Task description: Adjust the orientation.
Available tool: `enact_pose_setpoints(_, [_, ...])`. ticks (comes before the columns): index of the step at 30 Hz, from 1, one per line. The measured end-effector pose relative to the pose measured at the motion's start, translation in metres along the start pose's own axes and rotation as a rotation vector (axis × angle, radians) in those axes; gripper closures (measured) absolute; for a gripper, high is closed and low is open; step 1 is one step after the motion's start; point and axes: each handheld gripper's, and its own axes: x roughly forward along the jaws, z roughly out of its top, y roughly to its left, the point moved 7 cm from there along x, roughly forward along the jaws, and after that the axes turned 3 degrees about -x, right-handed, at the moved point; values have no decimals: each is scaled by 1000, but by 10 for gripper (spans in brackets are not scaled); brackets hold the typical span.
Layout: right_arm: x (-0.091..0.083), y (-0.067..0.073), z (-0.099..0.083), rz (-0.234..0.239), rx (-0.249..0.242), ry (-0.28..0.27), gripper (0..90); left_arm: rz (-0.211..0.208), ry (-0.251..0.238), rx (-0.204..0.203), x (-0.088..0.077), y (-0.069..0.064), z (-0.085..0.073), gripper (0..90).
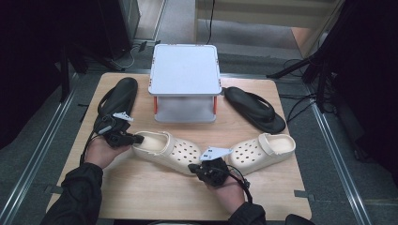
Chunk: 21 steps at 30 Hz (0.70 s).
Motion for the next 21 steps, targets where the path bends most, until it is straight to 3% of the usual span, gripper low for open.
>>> enact_pose_setpoints(11, [1,-20,7,-21,31,-2,900,12,9,-7,-9,-15,-20,896])
enact_pose_setpoints(21, [4,-34,14,-40,55,-7,900,-13,24,14,-11,-41,-37,896])
